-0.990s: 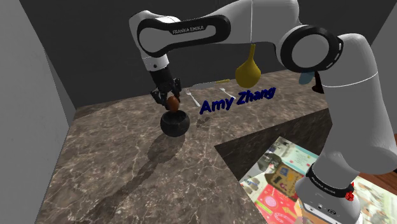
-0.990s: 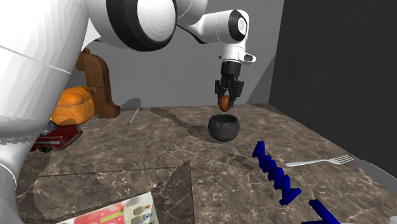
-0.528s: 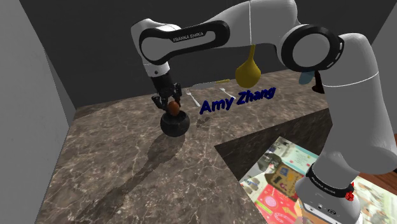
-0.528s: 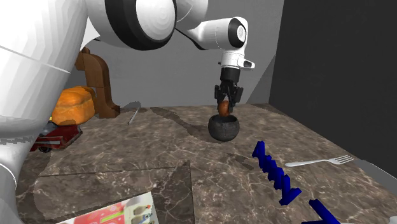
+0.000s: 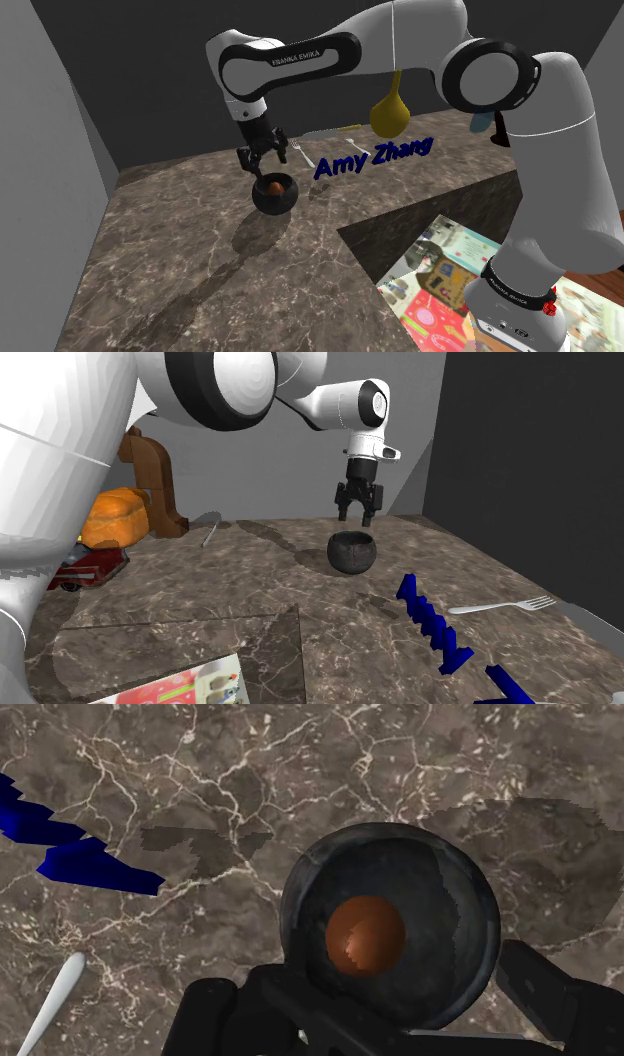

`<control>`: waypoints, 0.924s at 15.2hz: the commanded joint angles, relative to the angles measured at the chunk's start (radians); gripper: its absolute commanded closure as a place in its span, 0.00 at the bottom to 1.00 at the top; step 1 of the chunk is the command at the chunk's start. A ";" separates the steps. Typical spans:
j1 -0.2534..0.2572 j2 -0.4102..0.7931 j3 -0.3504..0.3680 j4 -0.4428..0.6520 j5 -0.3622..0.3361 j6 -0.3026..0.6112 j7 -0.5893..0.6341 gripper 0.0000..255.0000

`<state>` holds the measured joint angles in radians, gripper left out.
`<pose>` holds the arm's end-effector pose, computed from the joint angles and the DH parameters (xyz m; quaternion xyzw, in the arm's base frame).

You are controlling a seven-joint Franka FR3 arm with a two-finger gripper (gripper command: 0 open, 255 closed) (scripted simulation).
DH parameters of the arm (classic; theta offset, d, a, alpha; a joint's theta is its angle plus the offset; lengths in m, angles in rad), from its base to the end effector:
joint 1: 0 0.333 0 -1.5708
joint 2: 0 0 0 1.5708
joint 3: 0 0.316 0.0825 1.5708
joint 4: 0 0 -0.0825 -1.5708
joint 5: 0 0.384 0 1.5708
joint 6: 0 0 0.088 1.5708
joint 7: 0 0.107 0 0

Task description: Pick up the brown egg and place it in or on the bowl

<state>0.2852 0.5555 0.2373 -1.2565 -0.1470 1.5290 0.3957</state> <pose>0.6165 0.2955 0.4261 0.9891 0.0608 -0.1159 0.0677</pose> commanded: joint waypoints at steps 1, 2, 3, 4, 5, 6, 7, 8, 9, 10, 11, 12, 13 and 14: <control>0.000 0.000 0.000 0.000 0.000 0.000 0.000 0.00; 0.000 0.000 0.000 0.000 0.000 0.000 0.000 0.00; 0.007 0.015 0.000 0.057 -0.002 -0.042 -0.001 0.00; 0.014 0.034 -0.001 0.120 -0.005 -0.086 -0.003 0.00; 0.023 0.058 -0.002 0.192 -0.008 -0.133 -0.005 0.00; 0.032 0.081 -0.003 0.255 -0.012 -0.174 -0.007 0.00; 0.032 0.081 -0.004 0.255 -0.012 -0.174 -0.007 0.00; 0.032 0.080 -0.004 0.255 -0.012 -0.173 -0.007 0.00; 0.032 0.080 -0.004 0.255 -0.012 -0.174 -0.007 0.00; 0.032 0.081 -0.004 0.255 -0.012 -0.174 -0.007 0.00; 0.032 0.081 -0.004 0.255 -0.012 -0.174 -0.007 0.00; 0.032 0.081 -0.004 0.255 -0.012 -0.174 -0.007 0.00; 0.032 0.081 -0.004 0.255 -0.012 -0.174 -0.007 0.00; 0.032 0.080 -0.004 0.255 -0.012 -0.173 -0.007 0.00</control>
